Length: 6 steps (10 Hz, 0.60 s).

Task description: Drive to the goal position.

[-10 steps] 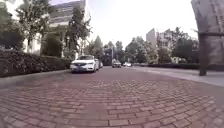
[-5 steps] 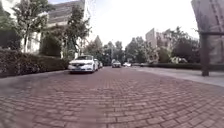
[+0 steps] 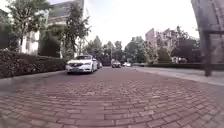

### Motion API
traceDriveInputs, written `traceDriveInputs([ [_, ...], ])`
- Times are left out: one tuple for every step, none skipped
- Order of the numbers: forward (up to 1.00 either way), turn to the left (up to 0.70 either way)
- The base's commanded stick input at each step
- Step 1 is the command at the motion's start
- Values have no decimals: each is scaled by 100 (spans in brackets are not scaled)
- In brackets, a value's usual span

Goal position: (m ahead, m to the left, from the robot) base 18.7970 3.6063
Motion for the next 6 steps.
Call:
traceDriveInputs([
  [70,0],
  [70,0],
  [70,0],
  [70,0],
  [70,0],
  [70,0],
])
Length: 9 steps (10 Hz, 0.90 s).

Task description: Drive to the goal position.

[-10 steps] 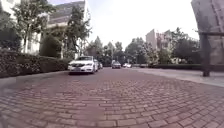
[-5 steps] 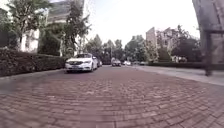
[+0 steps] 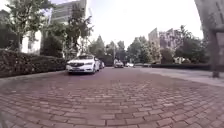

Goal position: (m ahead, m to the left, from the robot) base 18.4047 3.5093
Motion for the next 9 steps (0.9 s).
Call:
traceDriveInputs([
  [70,0],
  [70,0],
  [70,0],
  [70,0],
  [70,0],
  [70,0],
  [70,0],
  [70,0],
  [70,0],
])
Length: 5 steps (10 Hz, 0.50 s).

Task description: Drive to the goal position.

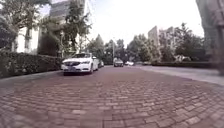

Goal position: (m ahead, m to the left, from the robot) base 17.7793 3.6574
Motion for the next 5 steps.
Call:
traceDriveInputs([
  [70,0],
  [70,6],
  [70,13],
  [70,14],
  [70,14],
])
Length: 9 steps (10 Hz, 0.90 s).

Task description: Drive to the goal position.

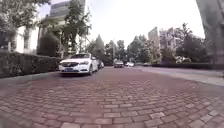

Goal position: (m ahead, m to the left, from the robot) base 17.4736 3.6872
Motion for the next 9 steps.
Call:
traceDriveInputs([
  [70,14],
  [70,12],
  [70,0],
  [70,0],
  [70,0],
  [70,0],
  [70,0],
  [70,0],
  [70,0],
])
